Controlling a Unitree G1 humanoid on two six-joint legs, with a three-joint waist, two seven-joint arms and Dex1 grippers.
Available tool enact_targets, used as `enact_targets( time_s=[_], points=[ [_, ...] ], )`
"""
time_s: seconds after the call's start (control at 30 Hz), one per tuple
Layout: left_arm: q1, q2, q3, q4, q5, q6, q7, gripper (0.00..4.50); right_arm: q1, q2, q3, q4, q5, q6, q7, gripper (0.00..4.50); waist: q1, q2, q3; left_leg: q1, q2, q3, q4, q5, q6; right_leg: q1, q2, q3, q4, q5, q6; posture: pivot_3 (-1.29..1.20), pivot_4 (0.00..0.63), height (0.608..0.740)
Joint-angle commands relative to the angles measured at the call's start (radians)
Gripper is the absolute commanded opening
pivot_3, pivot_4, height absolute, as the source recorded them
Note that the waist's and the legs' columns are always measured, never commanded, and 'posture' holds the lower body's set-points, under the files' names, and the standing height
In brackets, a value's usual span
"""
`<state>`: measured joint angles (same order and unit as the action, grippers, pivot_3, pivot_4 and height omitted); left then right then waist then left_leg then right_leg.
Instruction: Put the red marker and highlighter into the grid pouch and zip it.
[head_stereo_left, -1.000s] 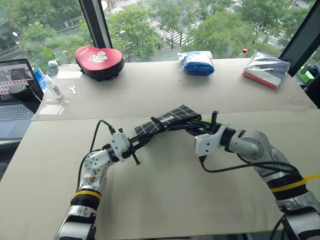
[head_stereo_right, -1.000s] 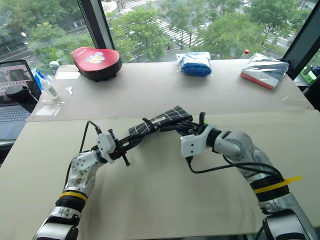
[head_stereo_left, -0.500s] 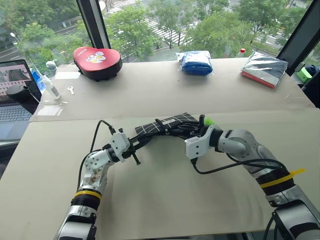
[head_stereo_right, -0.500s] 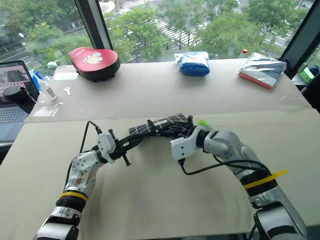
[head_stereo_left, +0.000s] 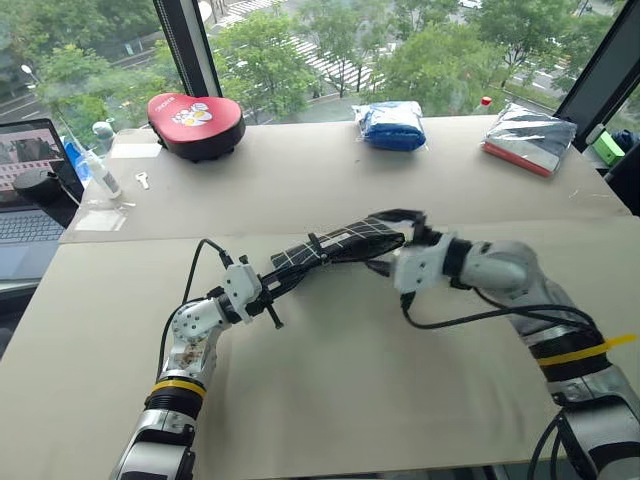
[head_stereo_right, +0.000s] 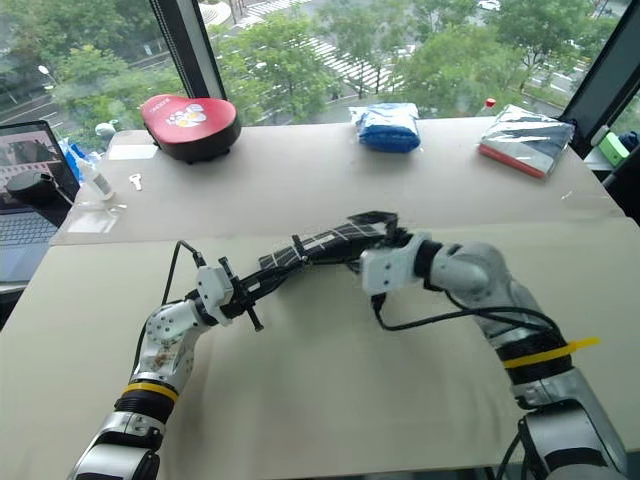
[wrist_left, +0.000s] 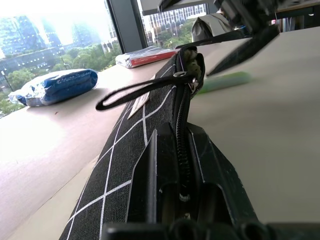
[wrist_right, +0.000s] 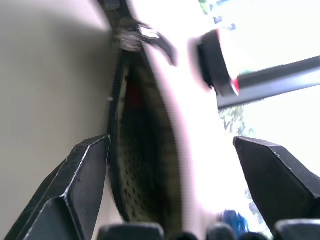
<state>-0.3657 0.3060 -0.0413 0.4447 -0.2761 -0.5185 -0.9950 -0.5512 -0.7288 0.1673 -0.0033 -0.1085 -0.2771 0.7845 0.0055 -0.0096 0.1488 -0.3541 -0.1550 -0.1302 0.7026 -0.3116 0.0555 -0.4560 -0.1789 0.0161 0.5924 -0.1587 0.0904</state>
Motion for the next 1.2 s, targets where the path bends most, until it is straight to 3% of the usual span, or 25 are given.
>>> enact_targets(
  time_s=[0.03,0.1,0.13,0.37,0.57,0.8,0.97,1.07,1.2],
  points=[
    [-0.007,0.005,0.009,-0.021,-0.009,-0.003,0.001,0.0,0.096,-0.108,-0.209,-0.272,0.584,0.584,0.172,4.41,0.009,0.0,0.0,0.0,0.001,0.0,0.0,0.0,0.0,0.0,0.0,-0.001,0.0,0.0,0.0,0.0,0.15,0.74],
    [-0.005,0.006,0.01,-0.021,-0.009,-0.003,0.002,0.0,0.104,-0.128,-0.298,-0.293,0.738,0.746,0.157,4.41,0.009,0.0,0.0,-0.002,0.002,-0.002,0.0,0.0,0.001,0.0,0.0,-0.002,-0.001,0.001,-0.001,0.0,0.15,0.74],
    [-0.004,0.007,0.01,-0.022,-0.009,-0.003,0.002,0.0,0.107,-0.133,-0.324,-0.277,0.741,0.77,0.141,4.41,0.006,0.0,0.0,-0.002,0.002,-0.002,0.0,-0.001,0.001,0.0,0.001,-0.002,0.0,0.001,-0.002,0.0,0.15,0.74],
    [-0.006,0.01,0.012,-0.018,-0.012,-0.004,-0.004,0.0,0.176,-0.152,-0.225,-0.068,0.448,0.676,0.053,4.41,0.007,0.0,0.0,0.0,0.003,0.001,0.0,0.0,0.001,0.0,0.001,-0.002,0.0,0.002,-0.003,0.0,0.15,0.74],
    [-0.009,0.013,0.012,-0.017,-0.012,-0.002,-0.007,0.0,0.09,-0.073,-0.135,0.212,0.266,0.563,-0.037,4.41,0.0,0.0,0.0,0.0,0.003,0.004,0.002,0.0,0.0,-0.001,0.001,-0.001,0.0,0.003,-0.003,0.0,0.15,0.74],
    [0.001,0.017,0.015,-0.03,-0.012,0.0,-0.006,0.0,0.025,-0.022,-0.129,0.344,0.236,0.551,-0.007,4.41,0.003,0.0,0.0,0.0,0.003,0.004,0.002,0.0,0.0,-0.001,0.001,-0.001,0.0,0.003,-0.003,0.0,0.15,0.74],
    [0.012,0.019,0.017,-0.039,-0.009,0.001,0.003,0.0,-0.003,0.015,-0.137,0.38,0.301,0.732,0.074,4.41,-0.002,0.0,0.0,0.0,0.003,0.004,0.002,0.0,0.0,-0.001,0.001,-0.001,0.0,0.003,-0.004,0.0,0.15,0.74],
    [0.014,0.019,0.018,-0.042,-0.008,0.0,0.01,0.0,0.004,0.012,-0.146,0.372,0.329,0.808,0.112,3.79,-0.001,0.0,0.0,0.0,0.005,0.003,0.002,0.0,0.0,0.0,0.002,-0.001,0.0,0.004,-0.004,0.0,0.15,0.74],
    [0.014,0.019,0.018,-0.042,-0.008,0.0,0.014,0.0,0.016,0.005,-0.153,0.36,0.339,0.87,0.121,2.42,-0.001,0.0,0.0,0.0,0.005,0.003,0.002,0.0,0.0,0.0,0.002,-0.001,0.0,0.004,-0.004,0.0,0.15,0.74]
  ],
)
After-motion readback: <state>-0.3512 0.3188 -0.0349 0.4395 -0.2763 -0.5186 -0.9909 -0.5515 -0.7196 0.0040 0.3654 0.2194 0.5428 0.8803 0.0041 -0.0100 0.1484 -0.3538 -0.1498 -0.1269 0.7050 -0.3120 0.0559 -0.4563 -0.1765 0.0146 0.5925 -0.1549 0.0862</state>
